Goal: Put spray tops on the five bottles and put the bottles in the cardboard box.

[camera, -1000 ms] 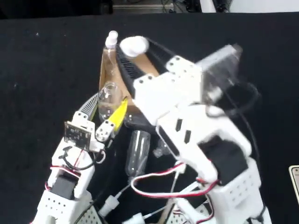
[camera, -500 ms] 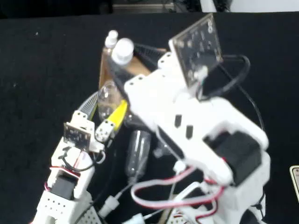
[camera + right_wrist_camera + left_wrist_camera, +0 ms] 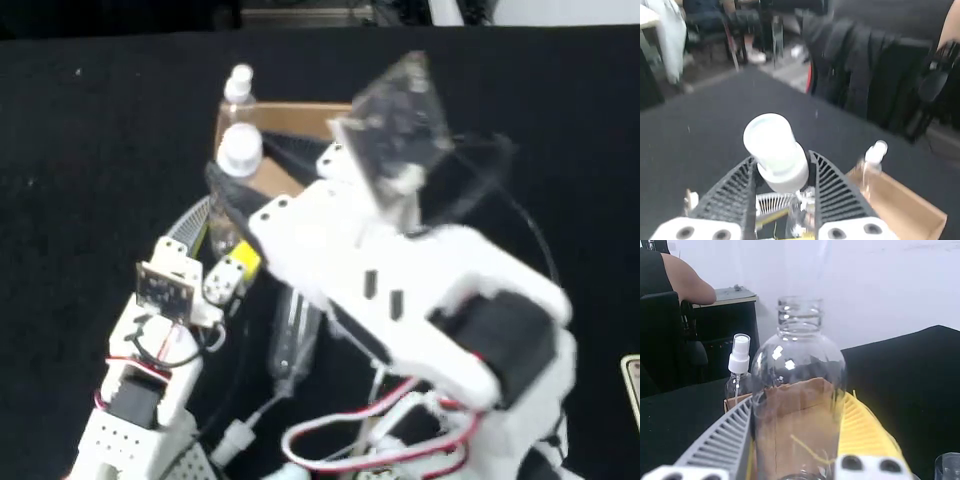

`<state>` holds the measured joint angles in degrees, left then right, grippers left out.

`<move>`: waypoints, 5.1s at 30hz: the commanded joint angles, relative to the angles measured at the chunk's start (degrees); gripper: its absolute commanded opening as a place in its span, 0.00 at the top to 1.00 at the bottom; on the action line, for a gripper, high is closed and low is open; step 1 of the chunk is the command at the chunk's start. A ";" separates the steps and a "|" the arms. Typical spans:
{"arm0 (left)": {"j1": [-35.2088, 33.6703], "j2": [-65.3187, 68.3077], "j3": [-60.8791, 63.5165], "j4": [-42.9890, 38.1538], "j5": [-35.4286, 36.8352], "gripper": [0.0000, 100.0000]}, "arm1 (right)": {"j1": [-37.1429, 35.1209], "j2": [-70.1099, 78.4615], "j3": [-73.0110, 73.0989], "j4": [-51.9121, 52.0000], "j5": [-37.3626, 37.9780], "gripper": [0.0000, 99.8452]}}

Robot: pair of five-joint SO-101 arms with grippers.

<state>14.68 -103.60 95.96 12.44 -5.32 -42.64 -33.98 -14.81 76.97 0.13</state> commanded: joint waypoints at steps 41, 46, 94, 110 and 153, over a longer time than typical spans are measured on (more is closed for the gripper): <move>-38.90 0.18 1.45 -1.76 0.09 0.96 | 28.31 -0.31 42.86 -20.66 0.53 0.89; -50.07 1.14 1.45 -6.07 -0.18 0.96 | 25.76 -0.04 56.92 -35.78 0.44 0.90; -73.45 91.25 -13.05 -71.21 0.09 0.96 | 24.26 -0.13 72.31 -48.09 0.62 0.90; -76.18 130.29 -19.30 -111.91 0.00 0.96 | 24.26 -0.31 72.40 -48.09 0.70 0.90; -79.87 134.59 -22.55 -111.74 0.00 0.65 | 24.53 -0.31 72.40 -48.09 0.70 0.90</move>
<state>-64.88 31.25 74.42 -97.63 -5.41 -17.41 -33.80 57.98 30.11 0.48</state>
